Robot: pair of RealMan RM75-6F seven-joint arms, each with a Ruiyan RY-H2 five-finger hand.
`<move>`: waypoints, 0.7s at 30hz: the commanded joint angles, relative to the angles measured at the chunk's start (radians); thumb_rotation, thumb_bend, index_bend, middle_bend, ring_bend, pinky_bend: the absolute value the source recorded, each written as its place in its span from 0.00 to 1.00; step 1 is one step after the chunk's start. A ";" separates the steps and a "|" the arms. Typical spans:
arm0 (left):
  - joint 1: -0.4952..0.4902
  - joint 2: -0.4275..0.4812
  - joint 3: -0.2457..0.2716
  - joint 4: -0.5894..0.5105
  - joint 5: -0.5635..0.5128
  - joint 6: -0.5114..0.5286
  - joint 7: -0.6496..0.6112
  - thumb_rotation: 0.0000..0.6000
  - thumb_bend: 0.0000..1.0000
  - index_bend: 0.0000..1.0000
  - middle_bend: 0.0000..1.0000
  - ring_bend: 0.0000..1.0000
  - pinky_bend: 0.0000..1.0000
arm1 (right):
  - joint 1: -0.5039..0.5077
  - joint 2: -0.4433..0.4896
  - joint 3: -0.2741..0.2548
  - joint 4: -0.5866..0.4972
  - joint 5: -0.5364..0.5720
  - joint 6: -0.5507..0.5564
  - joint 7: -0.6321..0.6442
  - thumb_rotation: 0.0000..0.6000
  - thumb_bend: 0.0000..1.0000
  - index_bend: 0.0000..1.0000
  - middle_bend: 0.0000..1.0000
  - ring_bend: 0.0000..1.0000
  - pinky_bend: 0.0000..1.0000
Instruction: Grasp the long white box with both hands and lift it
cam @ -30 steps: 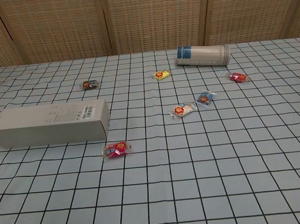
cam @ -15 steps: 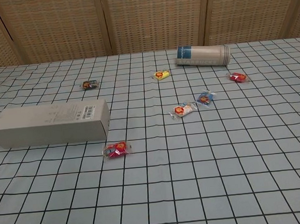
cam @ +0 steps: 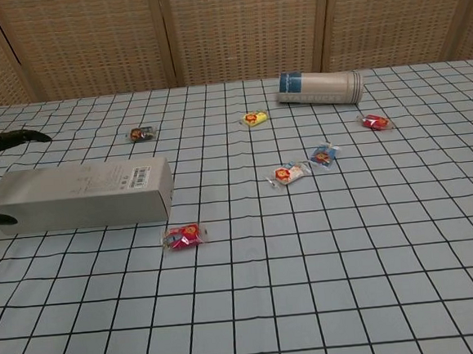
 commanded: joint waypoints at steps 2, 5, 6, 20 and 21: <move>-0.042 -0.051 0.004 0.078 -0.006 -0.054 -0.043 1.00 0.00 0.00 0.00 0.00 0.00 | 0.002 -0.003 0.001 0.004 0.005 -0.004 -0.004 1.00 0.00 0.00 0.00 0.00 0.00; -0.061 -0.087 0.010 0.135 0.009 -0.070 -0.086 1.00 0.00 0.00 0.00 0.00 0.01 | 0.003 -0.006 0.001 0.007 0.010 -0.007 -0.008 1.00 0.00 0.00 0.00 0.00 0.00; -0.073 -0.110 0.010 0.169 0.007 -0.092 -0.112 1.00 0.00 0.00 0.00 0.00 0.02 | 0.004 -0.007 0.003 0.010 0.014 -0.010 -0.010 1.00 0.00 0.00 0.00 0.00 0.00; -0.094 -0.210 0.004 0.322 0.054 0.003 -0.224 1.00 0.06 0.66 0.51 0.48 0.53 | 0.009 -0.015 0.001 0.009 0.022 -0.019 -0.025 1.00 0.00 0.00 0.00 0.00 0.00; -0.095 -0.204 0.001 0.314 0.062 0.018 -0.237 1.00 0.06 0.67 0.52 0.48 0.53 | 0.011 -0.014 0.001 0.005 0.021 -0.020 -0.028 1.00 0.00 0.00 0.00 0.00 0.00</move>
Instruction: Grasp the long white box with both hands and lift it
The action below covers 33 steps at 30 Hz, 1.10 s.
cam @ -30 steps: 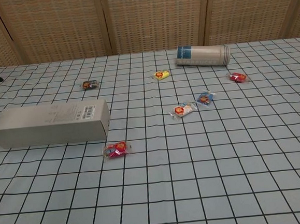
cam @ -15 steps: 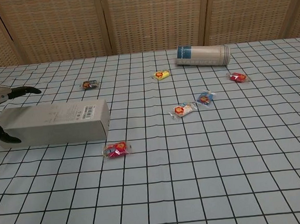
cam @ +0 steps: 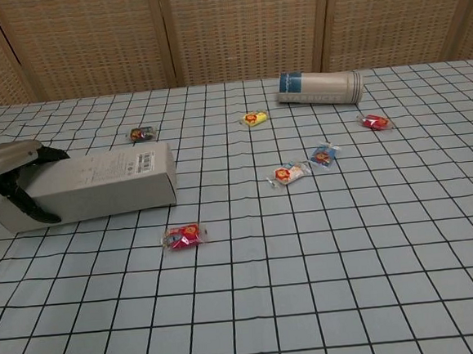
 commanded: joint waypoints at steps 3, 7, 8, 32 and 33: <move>-0.010 0.048 -0.025 -0.068 0.050 0.089 -0.056 1.00 0.07 0.68 0.52 0.48 0.54 | 0.016 0.016 0.005 -0.029 -0.008 -0.014 -0.030 1.00 0.00 0.00 0.00 0.00 0.00; -0.040 0.093 -0.055 -0.171 0.042 0.092 -0.014 1.00 0.06 0.68 0.52 0.48 0.54 | 0.053 0.061 0.020 -0.095 -0.012 -0.059 -0.055 1.00 0.00 0.00 0.00 0.00 0.00; -0.051 0.100 -0.067 -0.201 0.030 0.083 -0.002 1.00 0.06 0.68 0.52 0.48 0.54 | 0.068 0.080 0.027 -0.117 -0.004 -0.084 -0.052 1.00 0.00 0.00 0.00 0.00 0.00; -0.489 -0.188 -0.273 -0.300 -0.541 -0.002 0.626 1.00 0.04 0.67 0.52 0.48 0.54 | 0.494 0.289 0.201 -0.421 0.484 -0.535 -0.294 1.00 0.00 0.00 0.00 0.00 0.00; -0.506 -0.203 -0.277 -0.293 -0.569 0.008 0.648 1.00 0.04 0.67 0.52 0.48 0.54 | 0.513 0.286 0.196 -0.433 0.525 -0.535 -0.326 1.00 0.00 0.00 0.00 0.00 0.00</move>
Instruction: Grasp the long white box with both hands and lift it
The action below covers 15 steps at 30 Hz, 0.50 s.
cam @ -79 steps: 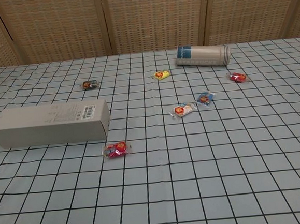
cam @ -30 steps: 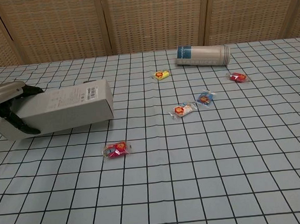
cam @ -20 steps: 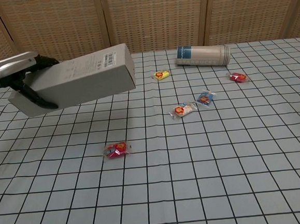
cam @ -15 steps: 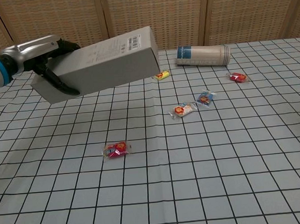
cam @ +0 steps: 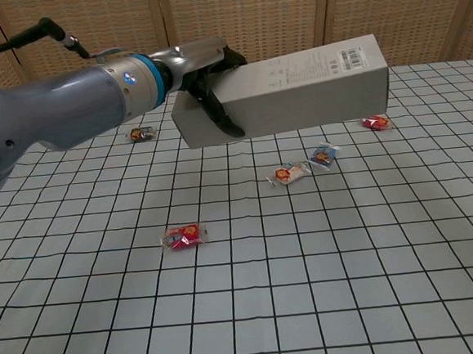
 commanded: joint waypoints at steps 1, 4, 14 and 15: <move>-0.069 -0.063 -0.024 0.028 -0.092 0.031 0.076 1.00 0.04 0.67 0.52 0.48 0.54 | 0.069 -0.007 -0.012 -0.042 0.128 -0.022 -0.103 1.00 0.00 0.00 0.00 0.00 0.00; -0.099 -0.084 -0.029 0.030 -0.138 0.050 0.115 1.00 0.04 0.67 0.52 0.48 0.54 | 0.116 -0.026 -0.025 -0.057 0.218 -0.006 -0.169 1.00 0.00 0.00 0.00 0.00 0.00; -0.136 -0.105 -0.027 0.016 -0.201 0.094 0.162 1.00 0.05 0.67 0.52 0.48 0.54 | 0.236 -0.128 -0.062 -0.010 0.423 0.038 -0.278 1.00 0.00 0.00 0.00 0.00 0.00; -0.138 -0.105 -0.027 0.012 -0.203 0.098 0.163 1.00 0.05 0.67 0.52 0.48 0.54 | 0.250 -0.147 -0.066 0.005 0.448 0.041 -0.285 1.00 0.00 0.00 0.00 0.00 0.00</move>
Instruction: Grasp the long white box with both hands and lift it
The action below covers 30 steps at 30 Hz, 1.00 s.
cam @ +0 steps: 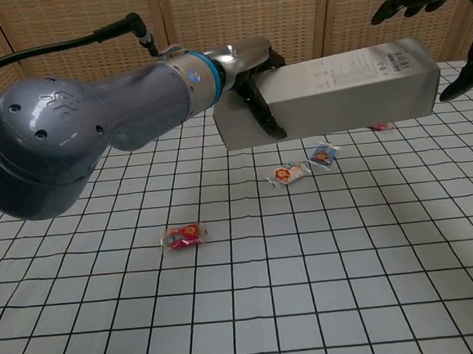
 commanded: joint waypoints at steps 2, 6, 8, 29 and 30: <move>-0.007 0.000 0.002 -0.015 -0.009 0.011 0.003 1.00 0.05 0.67 0.52 0.48 0.54 | 0.065 -0.076 -0.024 0.056 0.107 0.028 -0.047 1.00 0.00 0.00 0.00 0.00 0.00; -0.010 0.001 0.009 -0.034 -0.012 0.024 0.003 1.00 0.05 0.67 0.52 0.48 0.54 | 0.107 -0.113 -0.031 0.088 0.181 0.050 -0.073 1.00 0.00 0.00 0.00 0.00 0.00; -0.011 -0.001 0.011 -0.037 -0.007 0.034 0.001 1.00 0.05 0.67 0.52 0.48 0.54 | 0.121 -0.124 -0.032 0.095 0.208 0.060 -0.079 1.00 0.00 0.00 0.00 0.00 0.00; -0.024 -0.007 0.006 -0.044 0.003 0.046 -0.030 1.00 0.01 0.55 0.44 0.46 0.54 | 0.171 -0.188 -0.049 0.178 0.218 0.073 -0.028 1.00 0.40 0.69 0.62 0.57 0.36; -0.022 -0.002 0.006 -0.048 0.005 0.042 -0.037 1.00 0.00 0.52 0.42 0.44 0.53 | 0.167 -0.187 -0.050 0.184 0.213 0.066 -0.018 1.00 0.42 0.70 0.63 0.59 0.39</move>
